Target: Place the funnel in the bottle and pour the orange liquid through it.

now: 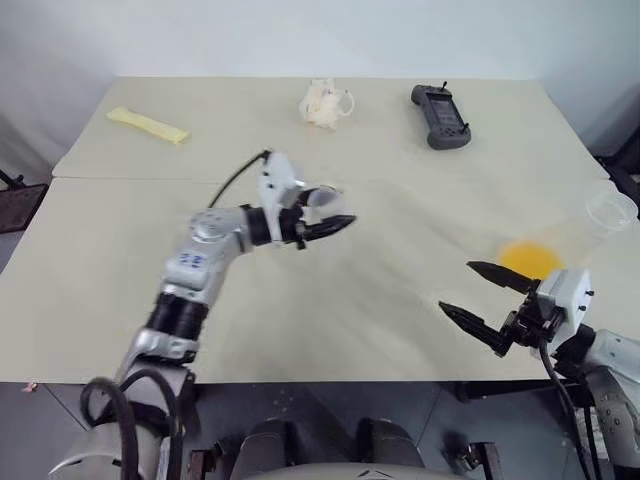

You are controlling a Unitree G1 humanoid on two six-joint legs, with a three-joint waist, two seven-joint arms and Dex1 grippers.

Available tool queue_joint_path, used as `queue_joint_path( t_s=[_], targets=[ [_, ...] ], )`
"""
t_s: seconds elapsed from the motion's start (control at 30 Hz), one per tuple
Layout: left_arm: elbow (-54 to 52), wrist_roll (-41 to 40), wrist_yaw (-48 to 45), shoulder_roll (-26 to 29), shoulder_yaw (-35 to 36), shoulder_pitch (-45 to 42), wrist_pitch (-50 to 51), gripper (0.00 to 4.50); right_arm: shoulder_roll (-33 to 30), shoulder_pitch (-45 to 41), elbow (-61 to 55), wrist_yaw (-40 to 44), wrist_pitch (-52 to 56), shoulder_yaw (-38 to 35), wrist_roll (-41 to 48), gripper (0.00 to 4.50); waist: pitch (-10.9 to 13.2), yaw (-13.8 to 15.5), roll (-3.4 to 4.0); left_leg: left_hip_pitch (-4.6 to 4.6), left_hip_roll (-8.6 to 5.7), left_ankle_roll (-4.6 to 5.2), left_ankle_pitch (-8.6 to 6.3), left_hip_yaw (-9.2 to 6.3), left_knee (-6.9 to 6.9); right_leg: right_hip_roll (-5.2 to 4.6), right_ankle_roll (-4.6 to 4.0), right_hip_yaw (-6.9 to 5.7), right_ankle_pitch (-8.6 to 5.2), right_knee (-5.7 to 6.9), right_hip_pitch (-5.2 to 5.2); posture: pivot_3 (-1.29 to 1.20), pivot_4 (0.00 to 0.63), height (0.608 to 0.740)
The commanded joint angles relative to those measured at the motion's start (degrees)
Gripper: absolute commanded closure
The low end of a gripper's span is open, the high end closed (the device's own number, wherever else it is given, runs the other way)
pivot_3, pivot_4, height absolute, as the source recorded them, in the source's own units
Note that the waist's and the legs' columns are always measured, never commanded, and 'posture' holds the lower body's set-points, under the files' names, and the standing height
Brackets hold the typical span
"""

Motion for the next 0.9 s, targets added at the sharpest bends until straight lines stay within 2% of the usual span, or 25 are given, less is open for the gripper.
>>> queue_joint_path(
  t_s=[0.03,0.23,0.27,0.57,0.7,0.8,0.9],
  targets=[
    [2.64,1.95,-1.38,-0.68,1.64,-1.26,-5.39,2.11,1.01,0.34,-4.39,-2.74,-0.18,-0.42,1.37,0.0,0.0,-0.16,-0.01,0.0,0.01,0.0,0.0,-0.02,0.0,0.0,0.0,-0.02,0.0,0.01,0.0,0.0,0.15,0.74],
    [0.4,-0.08,-4.42,-0.52,4.29,0.15,-4.67,0.14,1.62,0.04,-5.35,-4.69,0.09,0.59,1.36,0.0,0.01,0.4,-0.02,-0.02,-0.01,0.08,0.04,-0.08,0.09,-0.08,0.0,-0.02,0.0,0.05,0.05,0.0,0.15,0.74],
    [-0.39,-0.48,-4.93,-0.09,5.06,0.53,-4.65,0.05,1.56,-0.42,-5.24,-4.76,0.12,0.97,1.44,0.0,0.01,0.44,-0.02,-0.02,-0.01,0.09,0.04,-0.08,0.1,-0.09,0.0,-0.02,0.0,0.05,0.05,0.0,0.15,0.74],
    [-10.0,-3.16,-8.49,7.34,12.45,5.18,-4.86,0.05,0.97,-7.76,-2.78,-3.65,1.97,4.73,3.03,0.0,0.01,0.14,-0.01,-0.01,0.01,0.1,0.05,-0.17,0.11,-0.11,0.0,-0.07,0.0,0.15,0.04,0.0,0.15,0.74],
    [-17.52,-4.74,-2.28,12.76,22.35,13.19,-3.66,0.05,0.34,-13.24,-0.87,-2.07,5.74,8.13,4.64,0.0,0.01,-0.69,-0.01,0.0,0.02,0.1,0.05,-0.2,0.1,-0.14,0.0,-0.06,0.0,0.17,0.04,0.0,0.15,0.74],
    [-22.67,-4.47,4.2,13.72,30.37,21.84,-4.75,0.05,0.37,-17.33,0.81,-0.57,7.34,10.44,4.96,0.0,0.01,-1.36,0.0,0.01,0.13,0.1,0.05,-0.29,0.08,-0.15,0.0,-0.1,0.0,0.22,0.04,0.0,0.15,0.74],
    [-28.24,-7.32,10.82,12.96,37.34,30.05,-0.55,0.05,0.04,-20.67,2.61,1.74,7.4,12.6,4.17,0.0,0.02,-1.22,-0.02,0.01,0.23,0.1,0.04,-0.31,0.06,-0.2,0.0,-0.09,0.0,0.23,0.05,0.0,0.15,0.74]
  ],
)
